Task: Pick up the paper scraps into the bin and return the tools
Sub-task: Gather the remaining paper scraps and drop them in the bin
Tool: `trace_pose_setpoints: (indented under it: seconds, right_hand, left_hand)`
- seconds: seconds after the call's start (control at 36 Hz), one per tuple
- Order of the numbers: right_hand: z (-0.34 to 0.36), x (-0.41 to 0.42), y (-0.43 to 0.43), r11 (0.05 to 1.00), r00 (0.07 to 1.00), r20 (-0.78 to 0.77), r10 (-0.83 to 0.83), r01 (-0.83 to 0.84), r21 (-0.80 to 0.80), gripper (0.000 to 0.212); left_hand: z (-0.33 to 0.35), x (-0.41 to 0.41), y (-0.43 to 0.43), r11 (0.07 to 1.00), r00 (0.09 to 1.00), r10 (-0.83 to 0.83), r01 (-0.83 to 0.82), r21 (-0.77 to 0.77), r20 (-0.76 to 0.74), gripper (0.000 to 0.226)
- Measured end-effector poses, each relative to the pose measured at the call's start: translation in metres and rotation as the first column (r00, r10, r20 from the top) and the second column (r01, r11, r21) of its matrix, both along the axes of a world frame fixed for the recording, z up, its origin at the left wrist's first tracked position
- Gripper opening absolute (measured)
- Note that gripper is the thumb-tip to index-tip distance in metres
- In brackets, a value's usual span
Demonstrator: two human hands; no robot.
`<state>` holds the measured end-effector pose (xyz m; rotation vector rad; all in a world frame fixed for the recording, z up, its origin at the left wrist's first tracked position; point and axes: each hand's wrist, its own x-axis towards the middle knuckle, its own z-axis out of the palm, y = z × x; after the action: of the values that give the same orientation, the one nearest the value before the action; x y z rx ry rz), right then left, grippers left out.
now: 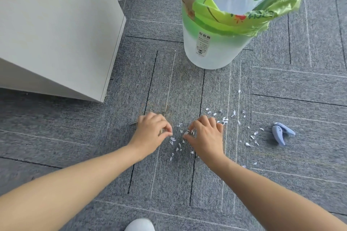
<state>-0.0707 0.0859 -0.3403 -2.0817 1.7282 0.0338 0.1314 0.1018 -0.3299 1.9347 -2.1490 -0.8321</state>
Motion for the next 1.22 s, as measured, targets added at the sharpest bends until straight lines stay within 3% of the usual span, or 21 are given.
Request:
trace_pose_setpoints:
  seconds: [0.28, 0.56, 1.22]
  right_hand:
    - [-0.001, 0.008, 0.001, 1.0, 1.0, -0.001, -0.029, 0.029, -0.001, 0.021]
    - [0.003, 0.006, 0.004, 0.999, 1.0, 0.02, -0.019, 0.019, 0.03, 0.014]
    - [0.029, -0.032, 0.021, 0.999, 0.989, 0.147, -0.014, 0.009, 0.034, 0.013]
  left_hand:
    - [-0.002, -0.009, 0.013, 0.998, 0.995, -0.03, 0.025, 0.052, 0.1, 0.013]
    - [-0.002, -0.011, 0.015, 1.0, 0.996, -0.011, 0.009, 0.028, 0.083, 0.019]
    - [0.004, -0.024, 0.016, 0.996, 0.984, 0.031, -0.044, 0.076, 0.173, 0.012]
